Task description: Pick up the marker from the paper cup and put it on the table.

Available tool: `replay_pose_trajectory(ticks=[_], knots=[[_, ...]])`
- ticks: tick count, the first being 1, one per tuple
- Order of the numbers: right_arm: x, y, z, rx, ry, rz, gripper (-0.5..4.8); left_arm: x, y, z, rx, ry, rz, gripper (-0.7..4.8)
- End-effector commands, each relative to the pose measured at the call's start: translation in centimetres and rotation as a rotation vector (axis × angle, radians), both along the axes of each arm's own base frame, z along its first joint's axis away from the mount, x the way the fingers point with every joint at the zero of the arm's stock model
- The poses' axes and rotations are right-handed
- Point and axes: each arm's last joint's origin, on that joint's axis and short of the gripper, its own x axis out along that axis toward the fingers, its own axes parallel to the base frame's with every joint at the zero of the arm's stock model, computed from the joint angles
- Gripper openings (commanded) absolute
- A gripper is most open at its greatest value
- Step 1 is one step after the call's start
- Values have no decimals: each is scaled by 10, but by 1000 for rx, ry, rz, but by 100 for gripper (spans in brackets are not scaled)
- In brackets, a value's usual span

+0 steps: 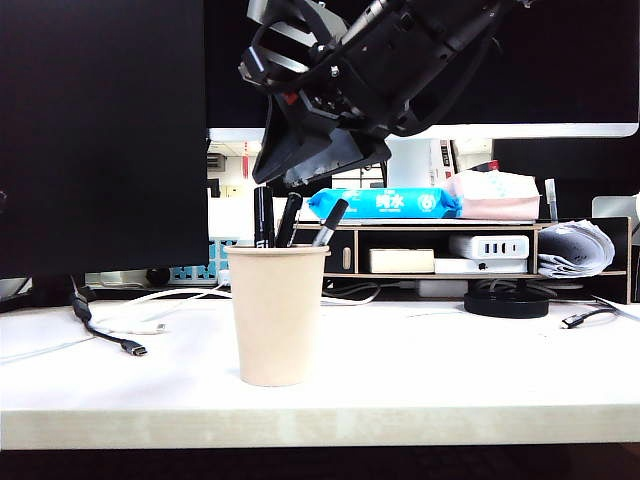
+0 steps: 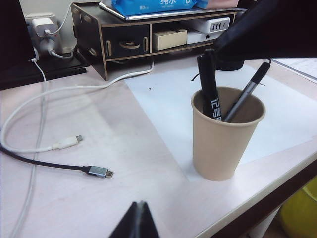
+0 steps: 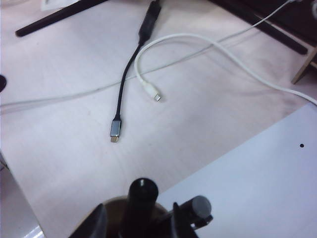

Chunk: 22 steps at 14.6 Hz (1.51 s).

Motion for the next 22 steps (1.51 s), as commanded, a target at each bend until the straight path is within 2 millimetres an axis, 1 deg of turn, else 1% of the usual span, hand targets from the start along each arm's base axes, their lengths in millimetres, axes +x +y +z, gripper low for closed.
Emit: replay_pose_trajectory(ticks=[1, 3, 7, 10, 17, 21, 22], knots=[[1, 2, 5, 30, -27, -9, 181, 0, 0, 0, 0, -6, -3, -4], [3, 3, 7, 51, -37, -13, 181, 0, 0, 0, 1, -6, -3, -4], [6, 7, -2, 53, -6, -25, 181, 0, 0, 0, 1, -6, -3, -4], [6, 11, -4, 54, -15, -28, 180, 0, 0, 0, 1, -6, -3, -4], [8, 13, -9, 51, -6, -51, 179, 0, 0, 0, 1, -6, -3, -4], [10, 14, -12, 48, -7, -64, 165, 0, 0, 0, 1, -6, -3, -4], [10, 14, -13, 47, -7, -65, 148, 0, 0, 0, 0, -6, -3, -4]])
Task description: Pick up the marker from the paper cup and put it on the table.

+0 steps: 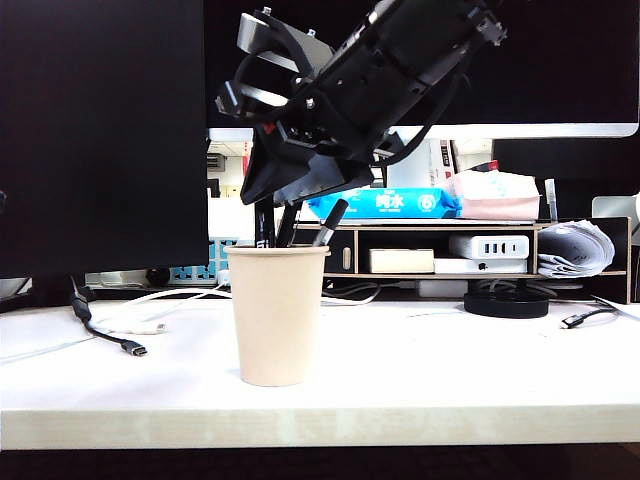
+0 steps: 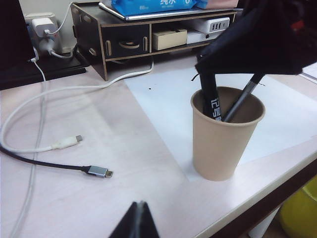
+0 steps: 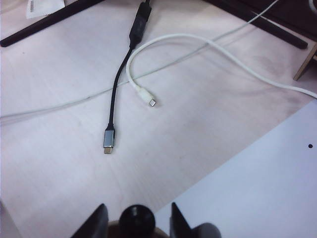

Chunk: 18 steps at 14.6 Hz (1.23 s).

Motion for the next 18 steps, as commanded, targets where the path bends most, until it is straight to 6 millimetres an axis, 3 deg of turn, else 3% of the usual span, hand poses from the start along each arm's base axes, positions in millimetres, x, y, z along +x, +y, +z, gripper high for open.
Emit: replay_pose_trajectory(ticks=[1, 7, 14, 18], knots=[[1, 1, 4, 17, -18, -12, 121, 0, 0, 0, 1, -6, -3, -4], [1, 2, 3, 15, -16, -12, 55, 0, 0, 0, 0, -6, -3, -4], [1, 1, 4, 18, -19, -12, 53, 0, 0, 0, 1, -6, -3, -4], [4, 4, 18, 36, -37, -12, 53, 0, 0, 0, 1, -6, -3, -4]])
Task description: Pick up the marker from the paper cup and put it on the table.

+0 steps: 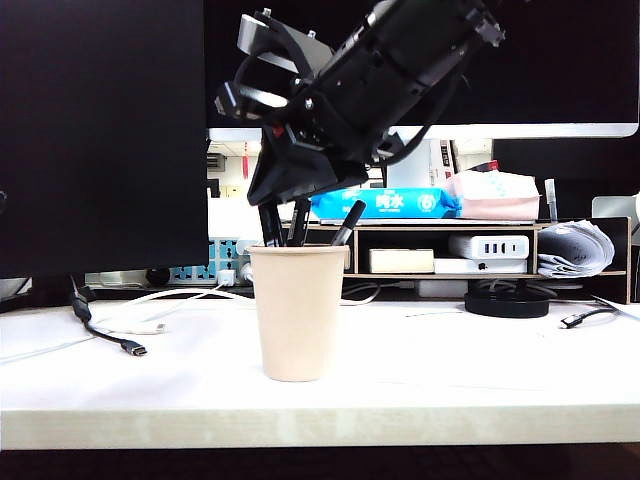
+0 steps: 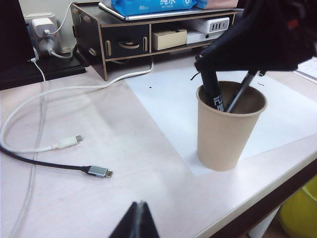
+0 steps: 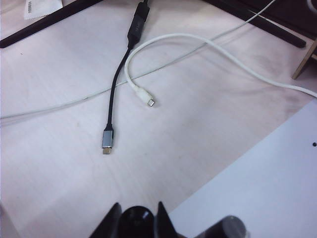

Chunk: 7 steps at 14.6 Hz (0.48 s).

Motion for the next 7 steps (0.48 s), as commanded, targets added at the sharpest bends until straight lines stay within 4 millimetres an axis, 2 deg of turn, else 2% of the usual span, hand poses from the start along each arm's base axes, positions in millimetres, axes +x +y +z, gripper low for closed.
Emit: replay_pose_trajectory(ticks=[1, 3, 7], knots=[[4, 4, 22, 40, -44, -4, 53, 0, 0, 0, 1, -6, -3, -4], [7, 7, 35, 68, -72, -4, 53, 0, 0, 0, 1, -6, -3, -4], [8, 8, 43, 50, -62, 0, 53, 0, 0, 0, 1, -6, -3, -4]])
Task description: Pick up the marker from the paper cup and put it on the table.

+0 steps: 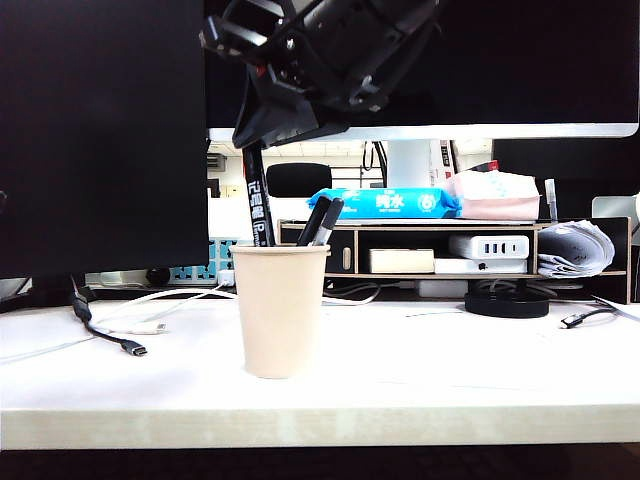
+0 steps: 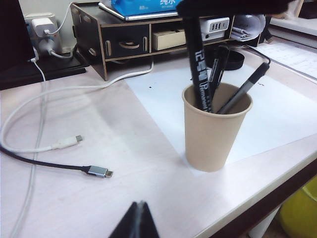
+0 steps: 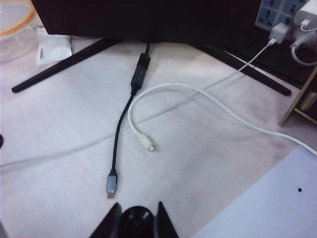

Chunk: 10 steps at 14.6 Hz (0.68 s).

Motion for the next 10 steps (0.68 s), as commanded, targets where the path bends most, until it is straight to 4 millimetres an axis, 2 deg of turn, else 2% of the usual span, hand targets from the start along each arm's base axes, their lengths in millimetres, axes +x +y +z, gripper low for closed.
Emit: replay_pose_trajectory(ticks=[1, 5, 10], knots=[[-1, -1, 7, -6, -4, -1, 53, 0, 0, 0, 1, -6, -3, -4], [-8, -7, 23, 14, -57, 9, 53, 0, 0, 0, 1, -6, -3, -4], [-21, -19, 59, 107, -189, 18, 52, 0, 0, 0, 1, -6, -3, -4]])
